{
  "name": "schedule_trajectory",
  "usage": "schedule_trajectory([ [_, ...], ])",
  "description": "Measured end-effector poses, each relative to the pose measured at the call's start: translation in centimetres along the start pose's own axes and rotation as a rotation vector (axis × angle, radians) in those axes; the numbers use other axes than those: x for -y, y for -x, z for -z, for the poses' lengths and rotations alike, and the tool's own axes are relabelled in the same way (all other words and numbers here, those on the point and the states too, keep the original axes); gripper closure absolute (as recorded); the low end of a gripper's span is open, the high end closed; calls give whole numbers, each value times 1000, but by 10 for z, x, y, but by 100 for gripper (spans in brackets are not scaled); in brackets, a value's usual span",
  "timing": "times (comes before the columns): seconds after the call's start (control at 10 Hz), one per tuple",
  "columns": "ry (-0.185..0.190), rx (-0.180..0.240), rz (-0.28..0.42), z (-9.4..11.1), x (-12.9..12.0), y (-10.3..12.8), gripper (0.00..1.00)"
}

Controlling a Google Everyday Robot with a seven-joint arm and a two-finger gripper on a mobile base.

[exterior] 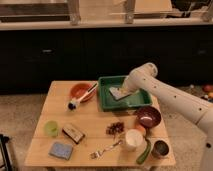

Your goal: Place banana in tray

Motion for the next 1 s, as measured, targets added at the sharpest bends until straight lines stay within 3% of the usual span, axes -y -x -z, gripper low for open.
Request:
schedule_trajectory([
  [0.2,25,61,14,-3,-2,-1,57],
  [0.5,60,99,36,-10,-1,4,26],
  [0.7,64,104,41,-13,-1,4,20],
  [1.0,60,115,47,-12,0,3,20],
])
